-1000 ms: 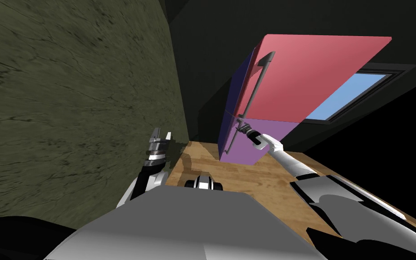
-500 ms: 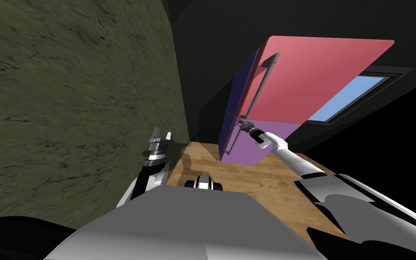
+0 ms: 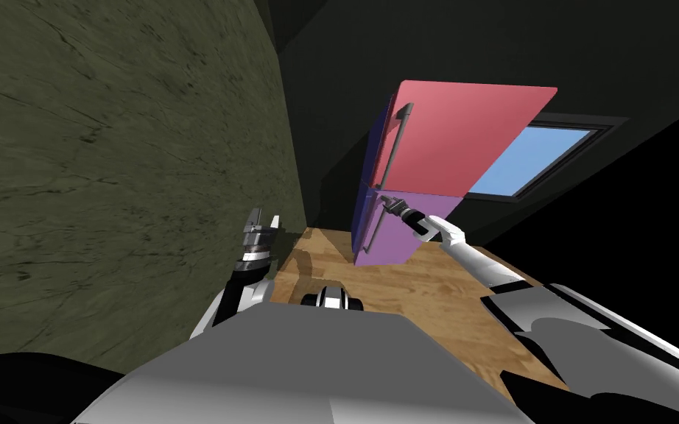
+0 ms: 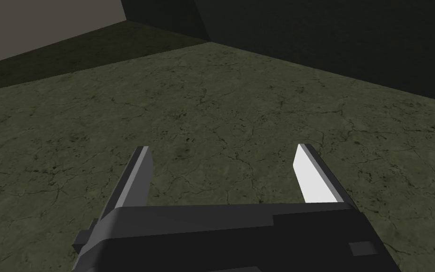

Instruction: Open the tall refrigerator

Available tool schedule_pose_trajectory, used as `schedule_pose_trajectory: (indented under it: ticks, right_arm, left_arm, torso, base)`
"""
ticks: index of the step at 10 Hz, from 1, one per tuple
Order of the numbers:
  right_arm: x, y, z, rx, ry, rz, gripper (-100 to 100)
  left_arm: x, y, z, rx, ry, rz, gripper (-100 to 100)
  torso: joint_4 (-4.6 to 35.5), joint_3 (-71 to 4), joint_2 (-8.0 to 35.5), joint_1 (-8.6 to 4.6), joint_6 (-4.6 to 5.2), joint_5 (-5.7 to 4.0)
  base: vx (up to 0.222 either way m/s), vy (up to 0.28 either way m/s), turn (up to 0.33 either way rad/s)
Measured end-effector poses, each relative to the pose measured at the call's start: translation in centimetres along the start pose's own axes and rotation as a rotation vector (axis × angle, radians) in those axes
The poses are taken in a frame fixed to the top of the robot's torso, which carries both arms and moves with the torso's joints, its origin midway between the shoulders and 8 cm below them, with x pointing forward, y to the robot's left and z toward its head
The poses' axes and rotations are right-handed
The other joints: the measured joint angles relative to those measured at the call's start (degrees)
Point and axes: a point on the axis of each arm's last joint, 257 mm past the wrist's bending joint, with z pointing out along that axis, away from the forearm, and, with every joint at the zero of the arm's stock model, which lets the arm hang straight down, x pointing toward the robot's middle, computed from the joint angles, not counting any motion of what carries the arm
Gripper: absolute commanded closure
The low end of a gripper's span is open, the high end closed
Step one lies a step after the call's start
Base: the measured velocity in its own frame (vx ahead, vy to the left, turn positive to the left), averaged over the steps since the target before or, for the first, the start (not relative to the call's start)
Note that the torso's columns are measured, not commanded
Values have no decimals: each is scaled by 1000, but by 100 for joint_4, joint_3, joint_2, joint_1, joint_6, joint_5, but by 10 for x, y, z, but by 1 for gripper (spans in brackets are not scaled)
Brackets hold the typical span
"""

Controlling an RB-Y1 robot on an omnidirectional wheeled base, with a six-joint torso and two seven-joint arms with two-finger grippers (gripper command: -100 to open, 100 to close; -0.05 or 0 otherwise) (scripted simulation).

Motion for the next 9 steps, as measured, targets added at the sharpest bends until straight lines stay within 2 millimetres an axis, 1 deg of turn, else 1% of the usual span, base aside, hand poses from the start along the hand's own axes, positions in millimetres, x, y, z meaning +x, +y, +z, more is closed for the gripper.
schedule_pose_trajectory:
  ticks: [2,4,5,6,7,8,9]
  right_arm:
    - [-24,22,4,-62,-55,6,100]
    - [-36,38,1,-111,-94,10,100]
    - [-43,44,-1,-123,-109,11,100]
    - [-52,50,-2,-140,-129,12,100]
    - [-54,54,-2,-149,-135,14,100]
    - [-58,58,-5,-160,-147,16,100]
    - [-69,66,-6,-185,-173,18,100]
  left_arm:
    - [0,0,0,0,0,0,0]
    - [0,0,0,0,0,0,0]
    - [0,0,0,0,0,0,0]
    - [0,0,0,0,0,0,0]
    - [0,0,0,0,0,0,0]
    - [0,0,0,0,0,0,0]
    - [0,0,0,0,0,0,0]
  torso:
    - [5,6,11,-6,7,-1]
    - [1,-12,-22,33,4,11]
    - [-6,-10,-18,42,-14,13]
    - [-9,4,4,30,-25,9]
    - [-4,-8,-17,53,-15,15]
    - [-3,-7,-11,33,-17,15]
    - [2,9,15,-6,-15,4]
  base:
    - [-255,-259,10]
    - [-146,-143,-25]
    - [-165,-202,-24]
    - [-83,-104,9]
    - [-58,-136,-15]
    - [-108,-267,8]
    - [-84,-233,45]
